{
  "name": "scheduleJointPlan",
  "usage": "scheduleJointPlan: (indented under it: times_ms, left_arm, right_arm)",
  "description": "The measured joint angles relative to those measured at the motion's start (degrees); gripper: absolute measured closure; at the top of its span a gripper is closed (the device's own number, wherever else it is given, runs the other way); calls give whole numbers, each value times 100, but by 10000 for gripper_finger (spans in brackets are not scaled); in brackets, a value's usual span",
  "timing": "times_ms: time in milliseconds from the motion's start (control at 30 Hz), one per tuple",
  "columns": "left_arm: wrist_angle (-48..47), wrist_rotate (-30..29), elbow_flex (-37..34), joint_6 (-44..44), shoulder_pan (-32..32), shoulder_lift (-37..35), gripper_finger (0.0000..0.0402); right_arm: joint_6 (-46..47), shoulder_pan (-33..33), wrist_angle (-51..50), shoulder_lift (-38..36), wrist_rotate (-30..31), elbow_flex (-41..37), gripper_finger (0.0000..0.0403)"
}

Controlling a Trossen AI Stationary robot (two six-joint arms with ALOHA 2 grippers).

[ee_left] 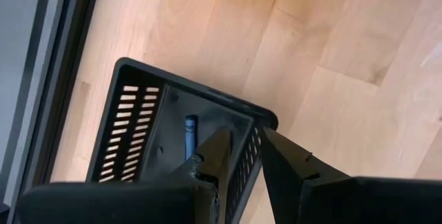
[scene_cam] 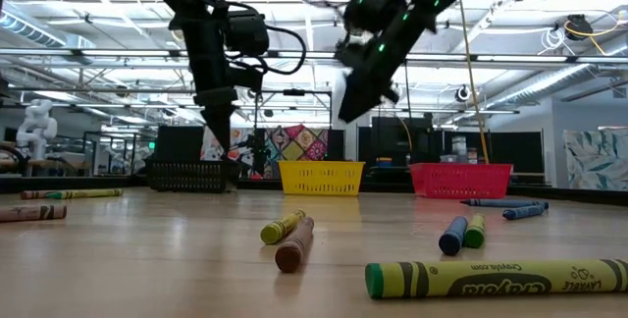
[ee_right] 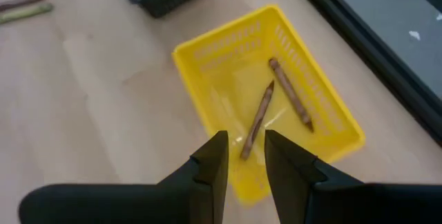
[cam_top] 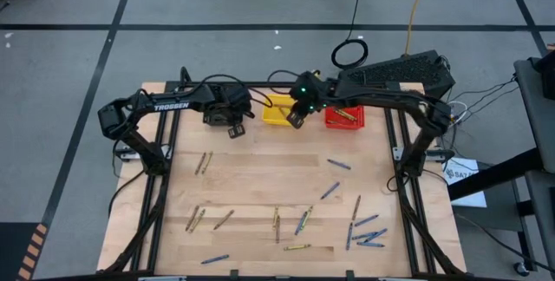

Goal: Sort crayons
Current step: Put the green crayon into the red bin

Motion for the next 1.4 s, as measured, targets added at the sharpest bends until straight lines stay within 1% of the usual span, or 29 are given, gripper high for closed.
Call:
scheduleJointPlan:
  times_ms: [200,367,467,567,667,833,933,1067,1267,1400]
  left_arm:
    - [-225,-44,0,-139,-95,0,324]
    - [-513,-65,0,-148,-288,0,324]
    - [-642,-63,0,-150,-478,0,324]
    - [-724,-63,0,-152,-690,0,324]
    - [-848,-63,0,-276,-922,0,324]
    - [-1376,-63,0,-412,-1291,0,324]
    - [-1514,-65,0,-556,-1494,0,324]
    - [-1510,-65,0,-605,-1729,0,324]
    - [-1507,-66,0,-866,-1978,0,324]
    - [-1483,-66,0,-906,-2091,0,324]
  right_arm:
    - [369,249,-999,-581,-2,0,321]
    - [884,635,-2347,-843,-2,0,321]
    - [1240,954,-3021,-874,-2,0,321]
    - [1427,1312,-3388,-866,-4,0,321]
    - [1771,1663,-3543,-868,-4,-2,321]
    - [2465,2256,-3872,-868,-7,-1,321]
    - [2754,2630,-3823,-868,-6,-46,321]
    - [2931,3090,-3422,-868,-21,-201,321]
    - [2966,3746,-2476,-868,-437,-543,321]
    - [3241,4075,-1551,-866,-472,-844,321]
